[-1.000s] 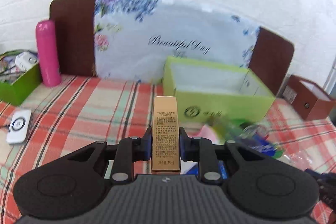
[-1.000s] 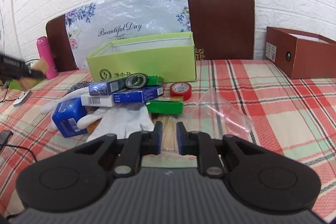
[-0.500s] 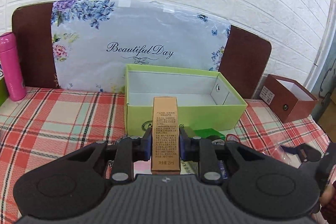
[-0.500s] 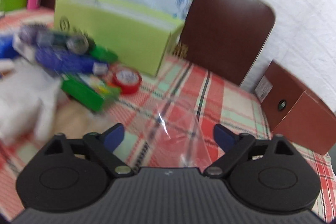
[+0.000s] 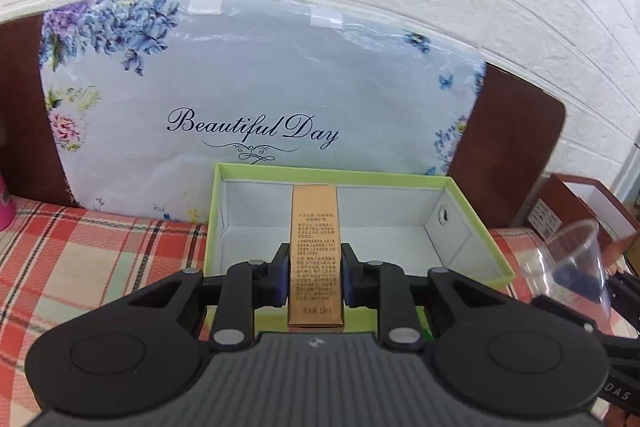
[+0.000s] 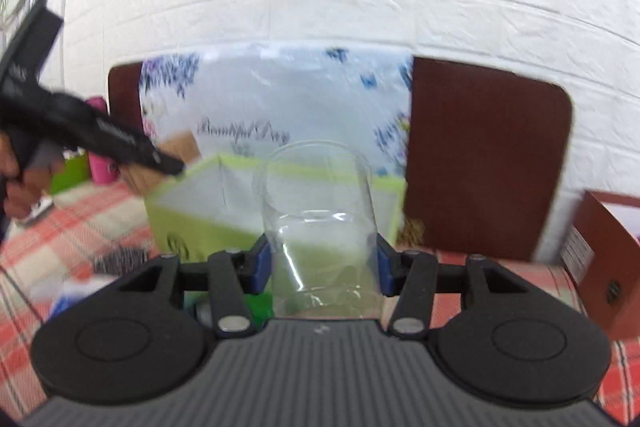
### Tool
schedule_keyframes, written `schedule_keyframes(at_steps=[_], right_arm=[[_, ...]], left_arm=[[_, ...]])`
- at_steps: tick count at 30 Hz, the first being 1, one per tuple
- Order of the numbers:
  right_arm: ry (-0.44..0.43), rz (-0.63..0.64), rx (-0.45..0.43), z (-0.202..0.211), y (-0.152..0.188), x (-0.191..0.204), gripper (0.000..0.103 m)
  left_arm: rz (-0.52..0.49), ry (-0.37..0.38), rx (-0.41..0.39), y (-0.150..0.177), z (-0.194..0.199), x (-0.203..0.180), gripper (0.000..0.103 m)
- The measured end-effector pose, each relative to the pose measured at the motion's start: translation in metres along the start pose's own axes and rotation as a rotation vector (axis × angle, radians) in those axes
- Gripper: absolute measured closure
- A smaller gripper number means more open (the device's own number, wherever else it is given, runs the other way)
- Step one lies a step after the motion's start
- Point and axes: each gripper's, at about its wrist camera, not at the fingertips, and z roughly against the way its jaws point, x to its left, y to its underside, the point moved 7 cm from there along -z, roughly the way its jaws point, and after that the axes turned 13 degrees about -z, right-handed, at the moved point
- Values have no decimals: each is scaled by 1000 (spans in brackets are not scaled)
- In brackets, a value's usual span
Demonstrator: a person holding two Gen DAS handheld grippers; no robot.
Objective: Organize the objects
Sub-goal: 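Lower the gold box into the lime-green box with the left tool while the right tool places the cup, then grasp the blue square tub with the left tool while the right tool grasps the green packet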
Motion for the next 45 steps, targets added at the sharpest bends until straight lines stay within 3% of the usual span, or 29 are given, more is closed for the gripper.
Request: schedule_keyframes(at_steps=[6, 7, 8, 9, 13, 20, 26, 31, 39, 45], right_arm=[[36, -47, 44, -84, -21, 6, 51], [41, -50, 67, -95, -19, 5, 43], [45, -47, 100, -105, -15, 5, 20], [62, -44, 112, -110, -11, 4, 12], [53, 2, 22, -81, -6, 13, 0], [13, -42, -21, -19, -6, 17, 0], [21, -65, -56, 38, 11, 23, 0], [20, -73, -33, 69, 44, 33, 0], [35, -100, 46, 93, 105, 43, 0], [10, -129, 122, 88, 135, 53, 0]], left_arm=[[21, -29, -11, -6, -35, 10, 76], [22, -38, -17, -6, -38, 12, 53], [31, -56, -1, -5, -40, 16, 26], [43, -83, 7, -3, -39, 19, 22], [41, -104, -8, 5, -26, 24, 21], [69, -60, -43, 25, 33, 4, 21], [51, -122, -56, 59, 95, -13, 21], [83, -85, -34, 105, 122, -27, 21], [102, -59, 38, 176, 131, -44, 21], [135, -67, 56, 188, 122, -41, 21]])
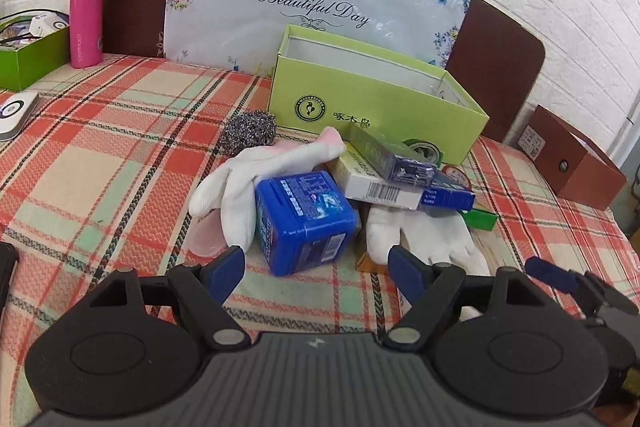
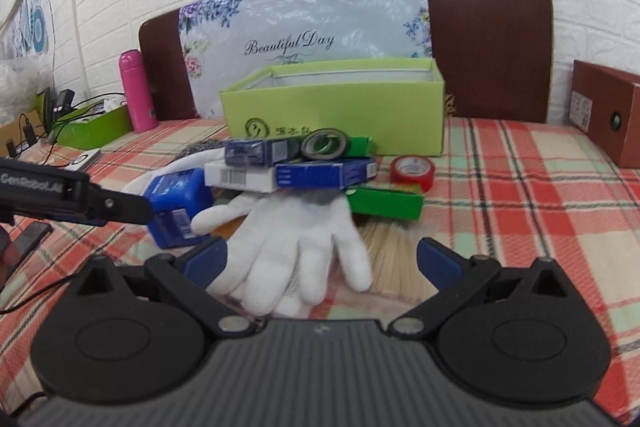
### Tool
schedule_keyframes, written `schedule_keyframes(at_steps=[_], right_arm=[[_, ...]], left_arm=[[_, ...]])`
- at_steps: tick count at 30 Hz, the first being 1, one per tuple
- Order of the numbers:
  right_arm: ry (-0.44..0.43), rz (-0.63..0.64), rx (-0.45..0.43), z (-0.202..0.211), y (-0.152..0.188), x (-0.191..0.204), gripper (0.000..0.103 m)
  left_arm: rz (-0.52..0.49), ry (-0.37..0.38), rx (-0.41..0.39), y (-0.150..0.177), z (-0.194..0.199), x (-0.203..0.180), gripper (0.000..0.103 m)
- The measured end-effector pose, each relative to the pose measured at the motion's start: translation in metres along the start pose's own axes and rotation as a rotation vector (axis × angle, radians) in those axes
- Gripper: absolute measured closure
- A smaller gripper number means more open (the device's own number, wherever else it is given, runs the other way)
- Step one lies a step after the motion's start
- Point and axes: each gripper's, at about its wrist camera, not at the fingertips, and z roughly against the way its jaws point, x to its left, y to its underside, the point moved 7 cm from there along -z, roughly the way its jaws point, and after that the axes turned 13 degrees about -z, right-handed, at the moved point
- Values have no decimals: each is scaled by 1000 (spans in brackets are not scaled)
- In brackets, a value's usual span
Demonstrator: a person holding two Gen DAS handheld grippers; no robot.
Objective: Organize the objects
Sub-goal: 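Grasp the blue square tub with the left tool while the right tool grasps the green packet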
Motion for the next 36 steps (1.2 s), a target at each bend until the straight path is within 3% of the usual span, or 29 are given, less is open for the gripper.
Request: schedule_keyframes(at_steps=[4, 8, 14, 17, 22, 27, 33, 35, 36], right_arm=[[22, 31, -32, 0, -9, 4, 3], [71, 34, -57, 4, -18, -8, 8], [161, 9, -23, -20, -34, -32, 20], [167, -3, 5, -41, -43, -38, 21], [108, -16, 59, -72, -50, -32, 21], [116, 16, 71, -70, -38, -33, 21], [132, -55, 54, -75, -44, -46, 25], [128, -40, 60, -81, -46, -44, 41], [134, -39, 66, -82, -46, -44, 41]], left_arm=[[-9, -22, -7, -10, -21, -3, 21], [-11, -68, 20, -15, -44, 0, 36], [-30, -78, 16, -18, -48, 7, 38], [-21, -60, 22, -11, -38, 9, 38], [26, -45, 31, -6, -35, 12, 38], [24, -50, 31, -12, -42, 10, 38], [22, -55, 30, -13, -45, 7, 38], [21, -54, 33, -11, -45, 7, 38], [22, -50, 36, -10, -44, 8, 38]])
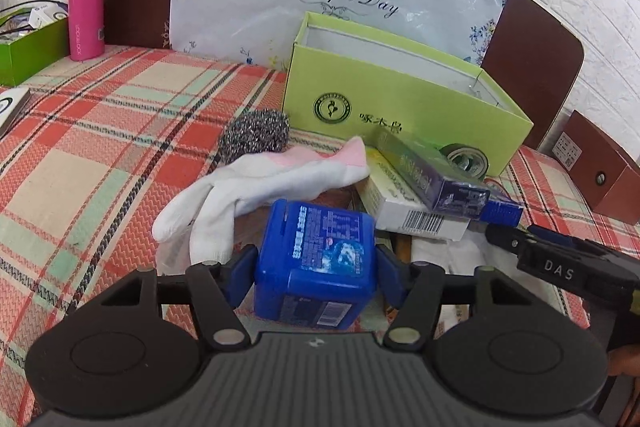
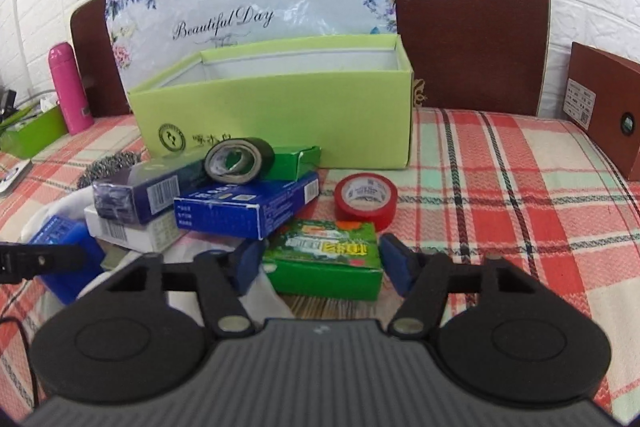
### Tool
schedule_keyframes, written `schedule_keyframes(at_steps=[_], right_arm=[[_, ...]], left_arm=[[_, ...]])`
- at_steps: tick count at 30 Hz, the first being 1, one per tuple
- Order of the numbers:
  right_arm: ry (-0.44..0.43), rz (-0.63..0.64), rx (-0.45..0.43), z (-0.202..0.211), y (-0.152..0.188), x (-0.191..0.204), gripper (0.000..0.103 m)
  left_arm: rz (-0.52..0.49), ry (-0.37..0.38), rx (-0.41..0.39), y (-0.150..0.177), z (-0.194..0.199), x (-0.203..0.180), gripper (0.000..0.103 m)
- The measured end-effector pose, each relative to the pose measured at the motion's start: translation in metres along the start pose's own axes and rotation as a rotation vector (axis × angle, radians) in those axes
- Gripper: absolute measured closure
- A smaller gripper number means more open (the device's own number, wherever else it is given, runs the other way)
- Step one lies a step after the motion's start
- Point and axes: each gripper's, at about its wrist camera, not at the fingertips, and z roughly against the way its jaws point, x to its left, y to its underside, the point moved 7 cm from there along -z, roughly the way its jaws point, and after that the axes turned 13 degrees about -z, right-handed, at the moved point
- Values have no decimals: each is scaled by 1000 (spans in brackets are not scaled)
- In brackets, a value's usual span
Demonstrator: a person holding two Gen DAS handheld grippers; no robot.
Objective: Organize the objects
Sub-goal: 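Grasp the blue square tub with the left tool while the right tool grasps the green packet, then lower the blue tub into the lime-green box with the left tool while the right tool places the packet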
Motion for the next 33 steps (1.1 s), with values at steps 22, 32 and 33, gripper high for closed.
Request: schedule_keyframes(at_steps=[22, 32, 33], right_arm=[[-31, 94, 18, 100, 60, -7, 23], [57, 108, 32, 68, 67, -9, 28], [54, 107, 28, 70, 66, -10, 29]], left_arm=[[-95, 76, 41, 29, 34, -11, 37], [-76, 82, 65, 30, 22, -10, 37], [-72, 84, 63, 30, 22, -9, 37]])
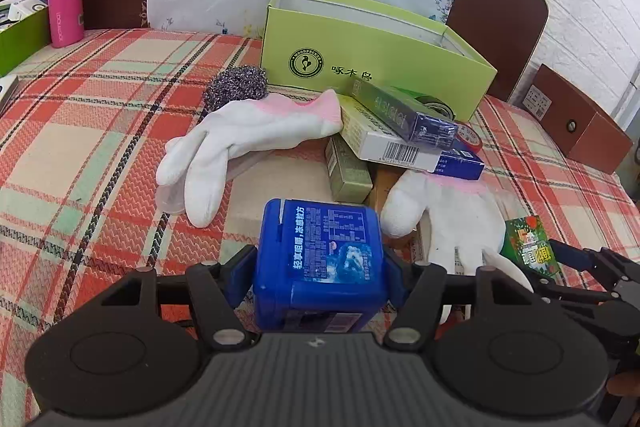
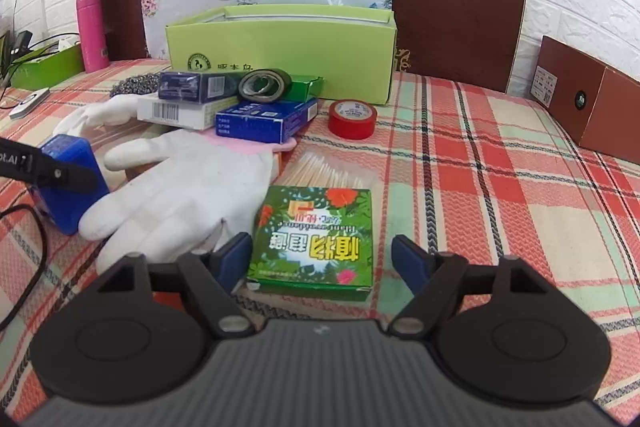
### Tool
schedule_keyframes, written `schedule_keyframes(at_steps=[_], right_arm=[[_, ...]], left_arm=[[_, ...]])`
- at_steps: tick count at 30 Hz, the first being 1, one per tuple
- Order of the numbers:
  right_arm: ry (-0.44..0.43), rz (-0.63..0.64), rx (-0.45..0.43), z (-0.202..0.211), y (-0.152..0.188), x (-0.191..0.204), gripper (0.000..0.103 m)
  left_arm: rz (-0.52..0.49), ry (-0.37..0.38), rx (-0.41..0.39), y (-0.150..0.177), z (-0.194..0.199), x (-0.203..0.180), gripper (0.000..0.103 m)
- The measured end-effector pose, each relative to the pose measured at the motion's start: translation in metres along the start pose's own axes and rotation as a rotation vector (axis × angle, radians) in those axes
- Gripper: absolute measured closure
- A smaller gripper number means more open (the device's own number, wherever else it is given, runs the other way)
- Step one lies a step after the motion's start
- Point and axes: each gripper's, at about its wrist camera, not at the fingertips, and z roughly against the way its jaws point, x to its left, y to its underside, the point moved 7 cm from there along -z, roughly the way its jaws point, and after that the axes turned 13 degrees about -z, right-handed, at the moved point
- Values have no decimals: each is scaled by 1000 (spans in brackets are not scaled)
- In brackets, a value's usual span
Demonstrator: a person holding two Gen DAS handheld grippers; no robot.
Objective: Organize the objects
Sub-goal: 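Lower the blue tub into the lime-green box with the left tool while the right tool places the packet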
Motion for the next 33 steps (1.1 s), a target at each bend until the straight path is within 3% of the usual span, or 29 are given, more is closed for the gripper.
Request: schedule_keyframes(at_steps=[4, 5, 10, 15, 21, 27, 33], right_arm=[[7, -11, 1, -2, -2, -5, 30], [5, -14, 5, -4, -2, -5, 42], [-24, -45, 16, 12, -10, -10, 43], [-77, -64, -82, 33, -54, -14, 43], [-133, -53, -163, 23, -108, -3, 43], [-169, -40, -188, -11, -157, 18, 43], [-178, -36, -183, -67, -196, 34, 43]], left_arm=[[1, -17, 14, -2, -6, 1, 37], [-6, -19, 12, -3, -6, 0, 37], [-27, 9, -8, -9, 9, 3, 38], [-56, 40, -120, -50, 33, 3, 38], [-61, 56, -250, -109, 44, 2, 38], [-38, 102, -277, -166, 15, 2, 38], [2, 63, -275, -211, -35, 9, 38]])
